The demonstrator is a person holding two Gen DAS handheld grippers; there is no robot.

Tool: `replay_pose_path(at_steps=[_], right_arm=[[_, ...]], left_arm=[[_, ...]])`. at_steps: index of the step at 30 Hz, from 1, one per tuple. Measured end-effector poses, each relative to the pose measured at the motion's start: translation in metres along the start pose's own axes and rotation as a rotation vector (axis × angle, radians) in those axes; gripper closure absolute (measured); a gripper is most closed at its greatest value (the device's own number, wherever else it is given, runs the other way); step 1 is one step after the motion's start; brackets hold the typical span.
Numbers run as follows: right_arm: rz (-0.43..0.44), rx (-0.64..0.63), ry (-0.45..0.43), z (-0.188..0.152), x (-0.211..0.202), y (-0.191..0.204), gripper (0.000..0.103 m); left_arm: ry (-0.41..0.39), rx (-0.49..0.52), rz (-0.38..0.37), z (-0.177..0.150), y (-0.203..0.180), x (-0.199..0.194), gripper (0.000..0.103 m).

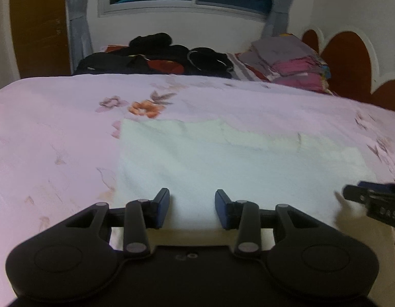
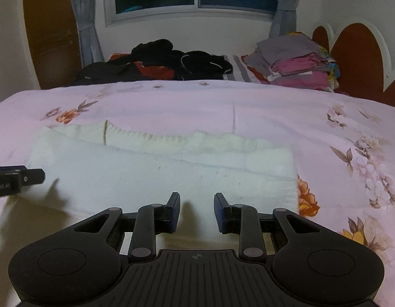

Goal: Fold small clothes

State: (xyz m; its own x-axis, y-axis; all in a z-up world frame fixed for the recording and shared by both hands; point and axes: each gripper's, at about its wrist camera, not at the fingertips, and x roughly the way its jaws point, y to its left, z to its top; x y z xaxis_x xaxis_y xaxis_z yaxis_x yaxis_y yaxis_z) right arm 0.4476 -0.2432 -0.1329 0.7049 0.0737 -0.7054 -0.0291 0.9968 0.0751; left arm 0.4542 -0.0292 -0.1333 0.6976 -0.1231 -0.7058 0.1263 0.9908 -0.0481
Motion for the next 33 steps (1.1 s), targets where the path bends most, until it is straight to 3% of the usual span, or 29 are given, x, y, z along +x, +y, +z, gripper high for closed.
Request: replay_pose_path(at_steps=[5, 10, 17, 26, 33], right_arm=[[-0.014, -0.002, 0.012, -0.008, 0.001, -0.004, 0.074], [-0.103, 0.003, 0.042, -0.012, 0.011, -0.028, 0.074], [-0.137, 0.025, 0.049, -0.011, 0.009, -0.052, 0.074], [-0.11, 0.099, -0.014, 0.014, 0.008, -0.065, 0.074], [-0.047, 0.067, -0.009, 0.022, 0.024, -0.038, 0.074]], left_arm=[[0.028, 0.029, 0.024, -0.012, -0.003, 0.012, 0.062], [0.026, 0.031, 0.029, -0.014, 0.003, 0.015, 0.062], [0.04, 0.014, 0.031, -0.011, 0.004, 0.014, 0.062], [-0.006, -0.024, 0.06, 0.018, 0.014, 0.029, 0.064], [-0.025, 0.006, 0.076, 0.036, 0.014, 0.062, 0.062]])
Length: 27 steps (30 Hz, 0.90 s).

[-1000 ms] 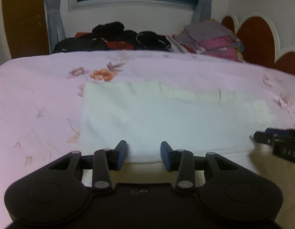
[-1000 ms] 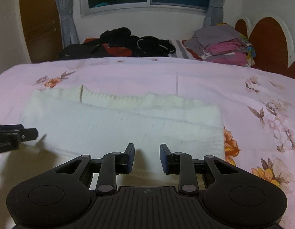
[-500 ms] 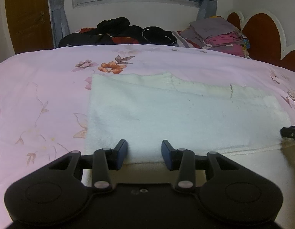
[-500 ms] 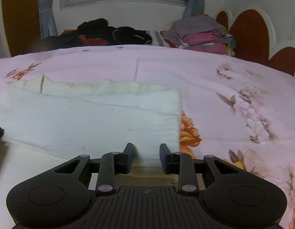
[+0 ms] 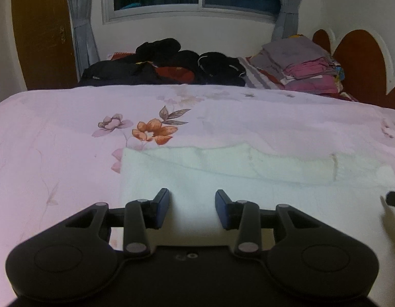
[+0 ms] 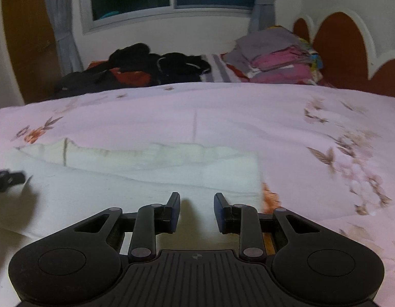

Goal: Fold small clothes

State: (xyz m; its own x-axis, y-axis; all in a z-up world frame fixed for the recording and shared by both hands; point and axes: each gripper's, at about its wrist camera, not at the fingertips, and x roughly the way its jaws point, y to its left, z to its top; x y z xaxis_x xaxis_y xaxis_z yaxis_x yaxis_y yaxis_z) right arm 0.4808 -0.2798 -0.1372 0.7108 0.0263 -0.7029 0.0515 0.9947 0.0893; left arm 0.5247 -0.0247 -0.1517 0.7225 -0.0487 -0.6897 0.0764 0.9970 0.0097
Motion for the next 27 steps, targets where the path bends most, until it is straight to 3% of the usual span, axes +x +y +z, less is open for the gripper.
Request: replay_pose_path(at_steps=[3, 8, 10, 12, 17, 19, 22, 27], right_arm=[[0.012, -0.01, 0.005, -0.001, 0.006, 0.006, 0.074], [0.023, -0.036, -0.004, 0.0, 0.016, 0.007, 0.074], [0.002, -0.051, -0.002, 0.001, 0.022, 0.004, 0.074], [-0.072, -0.08, 0.007, -0.003, 0.032, -0.005, 0.074], [-0.091, -0.049, 0.003, 0.003, 0.025, -0.018, 0.074], [-0.065, -0.023, -0.028, 0.003, 0.014, -0.018, 0.074], [-0.055, -0.058, 0.036, -0.005, 0.019, -0.014, 0.074], [-0.029, -0.012, 0.005, -0.007, -0.004, -0.013, 0.074]], left_arm=[[-0.002, -0.01, 0.06, 0.0, 0.015, 0.017, 0.062], [-0.023, -0.062, 0.089, 0.001, 0.034, 0.021, 0.062], [-0.036, -0.055, 0.11, -0.001, 0.034, 0.023, 0.057], [-0.036, -0.09, 0.103, -0.002, 0.04, 0.023, 0.053], [-0.006, -0.078, 0.118, 0.005, 0.038, 0.021, 0.054], [0.005, -0.083, 0.118, 0.006, 0.037, 0.018, 0.054], [0.01, -0.073, 0.109, 0.006, 0.034, 0.006, 0.056], [-0.003, -0.037, 0.058, -0.002, 0.018, -0.028, 0.052]])
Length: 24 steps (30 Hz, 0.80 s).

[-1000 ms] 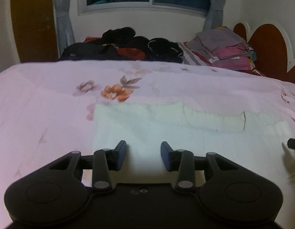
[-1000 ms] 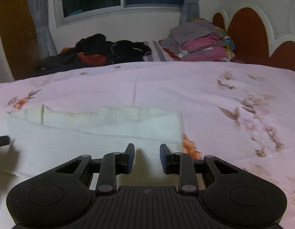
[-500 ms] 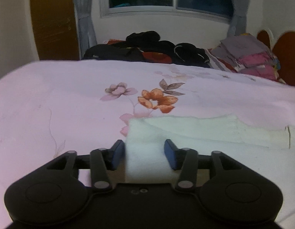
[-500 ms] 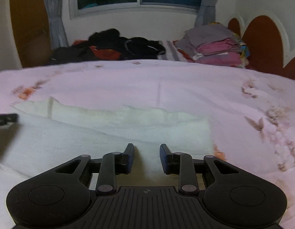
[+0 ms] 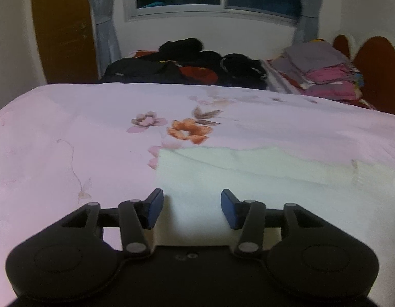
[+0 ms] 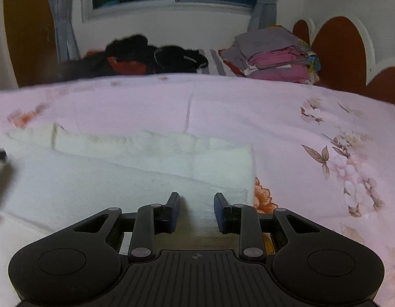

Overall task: Fold small clothes
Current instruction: 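Grasp the hem with both grippers and fold it toward the collar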

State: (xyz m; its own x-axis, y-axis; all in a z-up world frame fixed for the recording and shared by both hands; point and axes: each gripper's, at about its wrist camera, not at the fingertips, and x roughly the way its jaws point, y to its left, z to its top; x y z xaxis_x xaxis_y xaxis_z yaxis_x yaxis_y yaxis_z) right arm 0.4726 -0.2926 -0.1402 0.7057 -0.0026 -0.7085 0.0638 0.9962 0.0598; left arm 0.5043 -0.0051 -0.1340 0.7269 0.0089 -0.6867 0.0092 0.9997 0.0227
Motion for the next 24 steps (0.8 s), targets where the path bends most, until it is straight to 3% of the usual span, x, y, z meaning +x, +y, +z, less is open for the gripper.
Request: replay_pose_path(at_steps=[7, 14, 24], right_arm=[[-0.007, -0.045, 0.057, -0.022, -0.006, 0.008, 0.074], [0.007, -0.048, 0.052, -0.031, -0.029, -0.002, 0.074], [0.147, -0.048, 0.052, -0.047, -0.059, 0.001, 0.074]], left_arm=[[0.022, 0.033, -0.072, -0.029, -0.031, -0.034, 0.046], [0.06, 0.025, -0.026, -0.047, -0.032, -0.03, 0.047], [0.049, 0.019, -0.019, -0.057, -0.043, -0.075, 0.047]])
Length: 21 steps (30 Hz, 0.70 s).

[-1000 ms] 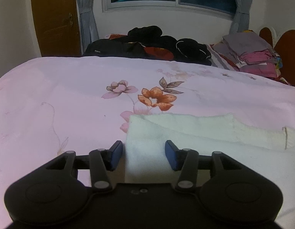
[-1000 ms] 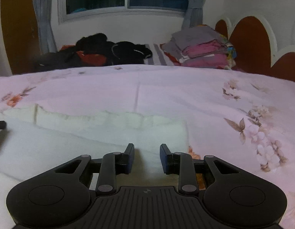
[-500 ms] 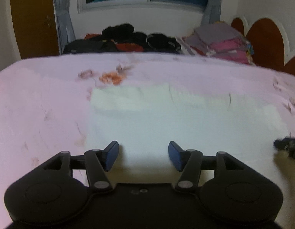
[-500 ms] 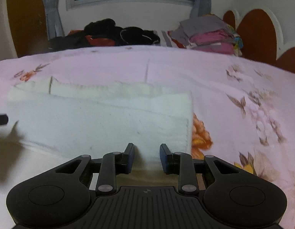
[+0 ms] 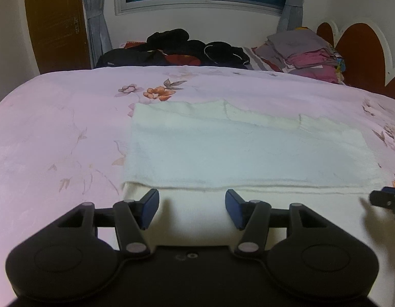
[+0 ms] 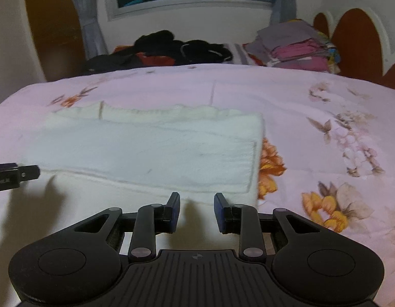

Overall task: Fold small clothes
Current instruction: 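Grasp the hem with both grippers and fold it toward the collar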

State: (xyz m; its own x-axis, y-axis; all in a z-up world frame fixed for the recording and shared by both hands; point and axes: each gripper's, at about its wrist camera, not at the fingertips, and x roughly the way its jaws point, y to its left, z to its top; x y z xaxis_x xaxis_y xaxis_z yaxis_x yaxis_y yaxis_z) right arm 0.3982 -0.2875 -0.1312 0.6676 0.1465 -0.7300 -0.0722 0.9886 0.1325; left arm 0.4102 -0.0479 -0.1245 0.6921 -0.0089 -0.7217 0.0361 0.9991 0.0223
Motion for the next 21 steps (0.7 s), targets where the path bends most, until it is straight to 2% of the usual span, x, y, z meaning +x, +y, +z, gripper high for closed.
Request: replay_pose_path(at_steps=[7, 14, 17, 21], right_arm=[[0.06, -0.007, 0.014, -0.016, -0.019, 0.014, 0.074], [0.051, -0.004, 0.017, -0.036, -0.049, 0.029, 0.071], [0.026, 0.004, 0.0, -0.049, -0.066, 0.038, 0.031], [0.004, -0.001, -0.018, -0.066, -0.091, 0.056, 0.03]], left_arm=[[0.009, 0.01, -0.004, -0.013, -0.004, -0.024, 0.045], [-0.002, 0.053, -0.027, -0.031, 0.002, -0.055, 0.037], [-0.007, 0.062, -0.046, -0.042, 0.009, -0.069, 0.034], [0.005, 0.068, -0.074, -0.058, 0.019, -0.086, 0.034]])
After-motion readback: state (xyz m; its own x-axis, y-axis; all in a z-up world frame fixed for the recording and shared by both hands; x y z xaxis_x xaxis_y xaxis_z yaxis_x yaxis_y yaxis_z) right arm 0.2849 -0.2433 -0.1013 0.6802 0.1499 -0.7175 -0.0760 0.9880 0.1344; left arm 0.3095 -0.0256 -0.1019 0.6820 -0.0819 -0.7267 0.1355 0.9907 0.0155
